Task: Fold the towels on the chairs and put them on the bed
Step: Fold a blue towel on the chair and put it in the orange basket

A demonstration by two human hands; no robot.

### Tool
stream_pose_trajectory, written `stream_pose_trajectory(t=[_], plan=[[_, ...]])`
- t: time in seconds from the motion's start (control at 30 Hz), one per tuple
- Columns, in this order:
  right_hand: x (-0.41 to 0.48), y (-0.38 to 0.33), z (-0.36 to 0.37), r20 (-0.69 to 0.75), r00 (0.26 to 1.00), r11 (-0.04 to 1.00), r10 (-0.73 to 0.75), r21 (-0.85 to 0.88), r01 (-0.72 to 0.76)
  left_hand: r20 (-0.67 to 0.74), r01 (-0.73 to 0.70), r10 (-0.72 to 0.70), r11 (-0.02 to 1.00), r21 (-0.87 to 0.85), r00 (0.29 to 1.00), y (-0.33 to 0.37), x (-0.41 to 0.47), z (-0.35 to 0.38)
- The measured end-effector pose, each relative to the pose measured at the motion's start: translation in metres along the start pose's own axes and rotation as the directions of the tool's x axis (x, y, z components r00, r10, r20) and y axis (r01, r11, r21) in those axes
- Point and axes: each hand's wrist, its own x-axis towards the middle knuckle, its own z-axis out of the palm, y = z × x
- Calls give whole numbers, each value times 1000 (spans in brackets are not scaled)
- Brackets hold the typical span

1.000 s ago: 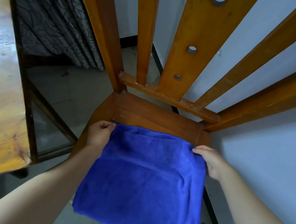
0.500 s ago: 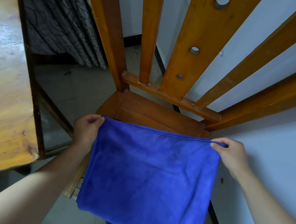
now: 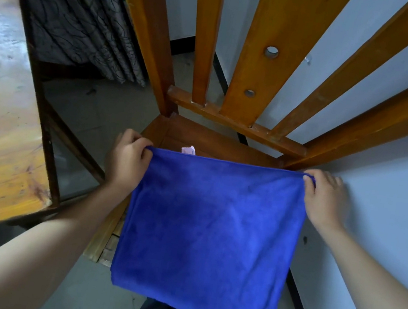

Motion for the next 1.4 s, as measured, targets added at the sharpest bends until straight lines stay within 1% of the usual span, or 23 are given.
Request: stream_pose_trajectory(t=[0.07,0.1,0.17,0.23,0.33,0.43,0.53,0.6,0.67,0.73,0.77,0.87,0.9,0.97,1.03,1.1,1.17,1.2,1.23,1.3,1.33,1.37,1.4], plan=[[-2,4,-1,55,998,1000,-1,-22,2,22,131,-129,983,-126,991,5,-1,0],[-2,5,-1,89,996,1000,23,12,-24,47,195,-190,962,-191,981,7,-1,-1],[-3,3,-5,123,990,985,72,150,-90,78,263,-252,914,-309,965,11,-4,-3],[-5,0,-9,113,989,963,94,240,-119,74,258,-249,882,-394,966,13,-9,-8],[-17,4,-13,135,981,936,138,305,-174,71,225,-218,850,-477,973,9,-27,-16],[-44,11,-15,173,958,826,229,485,-286,107,277,-258,818,-504,960,-6,-55,-20],[-85,14,-17,181,948,762,260,564,-317,129,293,-265,812,-504,956,-18,-89,-25],[-114,13,-20,135,957,736,255,616,-283,103,251,-230,837,-487,968,-24,-115,-36],[-141,14,-22,75,974,733,216,646,-212,54,120,-107,893,-434,993,-30,-140,-47],[-170,18,-20,57,982,758,178,628,-174,17,-16,24,926,-377,1000,-36,-164,-58],[-184,20,-17,61,982,777,180,603,-180,5,-70,77,932,-356,997,-38,-175,-61],[-228,27,1,-20,991,855,134,509,-105,-13,-136,138,945,-298,990,-43,-205,-62],[-241,30,9,-30,987,867,161,482,-126,-17,-138,139,948,-285,990,-46,-216,-57],[-262,29,23,11,974,867,225,455,-205,-4,-88,90,965,-246,996,-54,-236,-45],[-277,29,42,82,959,870,271,404,-281,64,-14,27,982,-189,998,-66,-255,-27],[-287,32,62,203,932,864,301,356,-356,198,60,-36,992,-114,979,-80,-270,-6],[-287,34,75,350,884,856,309,304,-419,379,130,-107,991,-36,919,-86,-278,10],[-284,33,79,419,850,837,320,295,-460,416,176,-150,984,-24,897,-88,-277,15],[-279,32,83,461,816,800,348,307,-515,416,256,-228,967,-12,881,-87,-274,17],[-262,29,85,498,748,668,439,376,-642,348,475,-437,880,-27,829,-82,-259,19],[-252,25,83,526,699,574,485,411,-708,322,589,-536,803,-92,781,-78,-249,20],[-243,23,83,562,643,462,521,448,-766,333,690,-615,697,-196,715,-74,-238,20],[-235,22,84,608,584,341,537,477,-810,373,762,-665,569,-309,647,-69,-229,21]])
